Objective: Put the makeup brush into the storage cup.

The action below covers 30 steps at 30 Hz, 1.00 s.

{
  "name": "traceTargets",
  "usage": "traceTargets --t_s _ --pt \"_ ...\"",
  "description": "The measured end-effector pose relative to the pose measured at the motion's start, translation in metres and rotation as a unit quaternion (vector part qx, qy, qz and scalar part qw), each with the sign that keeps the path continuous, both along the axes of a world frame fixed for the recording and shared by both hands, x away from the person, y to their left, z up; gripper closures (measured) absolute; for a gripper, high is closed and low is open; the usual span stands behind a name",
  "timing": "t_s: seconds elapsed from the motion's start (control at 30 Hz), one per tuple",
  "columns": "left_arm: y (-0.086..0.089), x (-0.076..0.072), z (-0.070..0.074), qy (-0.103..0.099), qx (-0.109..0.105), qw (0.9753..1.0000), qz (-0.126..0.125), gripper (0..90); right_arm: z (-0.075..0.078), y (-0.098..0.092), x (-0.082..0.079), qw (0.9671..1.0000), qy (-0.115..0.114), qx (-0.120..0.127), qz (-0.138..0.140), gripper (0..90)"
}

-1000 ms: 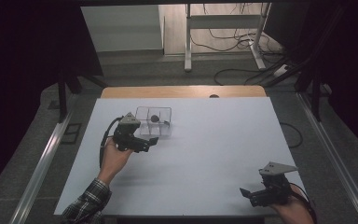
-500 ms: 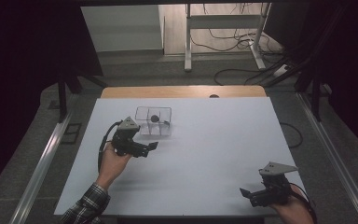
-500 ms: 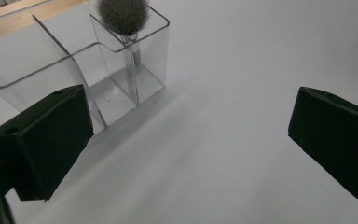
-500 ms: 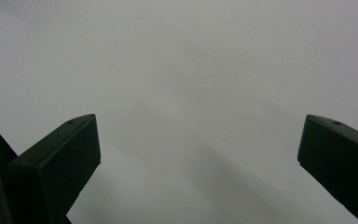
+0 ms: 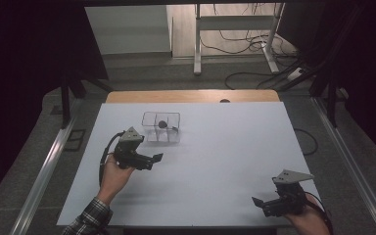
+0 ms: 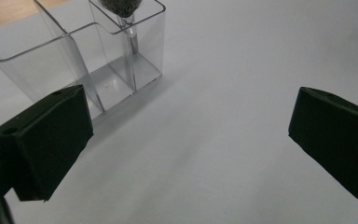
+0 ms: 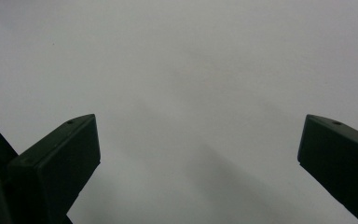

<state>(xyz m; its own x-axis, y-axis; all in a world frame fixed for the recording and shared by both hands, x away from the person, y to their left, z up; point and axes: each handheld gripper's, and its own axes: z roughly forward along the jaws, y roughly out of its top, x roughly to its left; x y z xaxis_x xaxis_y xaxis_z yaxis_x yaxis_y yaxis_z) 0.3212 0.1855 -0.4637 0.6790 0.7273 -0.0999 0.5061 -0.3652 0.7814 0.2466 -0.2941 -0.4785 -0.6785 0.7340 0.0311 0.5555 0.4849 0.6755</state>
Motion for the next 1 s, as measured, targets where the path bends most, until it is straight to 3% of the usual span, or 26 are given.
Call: traceTargets --t_s 0.6,1.0 --pt "0.009 -0.025 -0.005 -0.001 0.022 0.9997 0.003 0.0 0.001 -0.001 0.0 1.0 0.0 0.005 -0.002 0.0" --pt "0.019 -0.042 -0.006 -0.002 0.012 0.9999 0.006 0.0 0.001 -0.002 0.001 1.0 -0.002 0.009 -0.003 0.0"
